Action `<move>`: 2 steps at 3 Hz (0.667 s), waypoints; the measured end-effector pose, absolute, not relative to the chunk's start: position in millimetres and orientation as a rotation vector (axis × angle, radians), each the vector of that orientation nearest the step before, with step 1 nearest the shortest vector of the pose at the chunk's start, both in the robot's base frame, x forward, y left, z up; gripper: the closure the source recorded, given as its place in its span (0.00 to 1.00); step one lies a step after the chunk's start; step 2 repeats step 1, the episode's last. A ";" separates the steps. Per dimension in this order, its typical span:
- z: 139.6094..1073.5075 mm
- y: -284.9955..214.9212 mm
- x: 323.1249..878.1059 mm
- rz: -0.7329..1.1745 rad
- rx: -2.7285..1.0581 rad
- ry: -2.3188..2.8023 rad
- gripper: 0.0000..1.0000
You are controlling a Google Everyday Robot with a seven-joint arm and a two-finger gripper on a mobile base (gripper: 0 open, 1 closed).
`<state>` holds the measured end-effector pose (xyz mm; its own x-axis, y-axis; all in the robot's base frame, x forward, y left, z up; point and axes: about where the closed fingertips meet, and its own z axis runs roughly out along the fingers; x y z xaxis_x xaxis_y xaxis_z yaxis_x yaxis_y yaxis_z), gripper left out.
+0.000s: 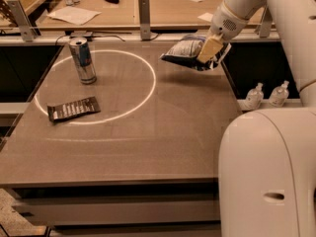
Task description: Pick blue chip bag
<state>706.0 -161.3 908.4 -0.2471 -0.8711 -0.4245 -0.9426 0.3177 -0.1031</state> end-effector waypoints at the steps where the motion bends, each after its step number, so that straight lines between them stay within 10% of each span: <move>1: 931.8 -143.5 698.9 0.283 -1.610 2.147 1.00; 2: 931.8 -143.5 698.9 0.283 -1.610 2.147 1.00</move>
Offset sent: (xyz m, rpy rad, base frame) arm 0.0000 0.0000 0.0000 0.0000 0.0000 0.0000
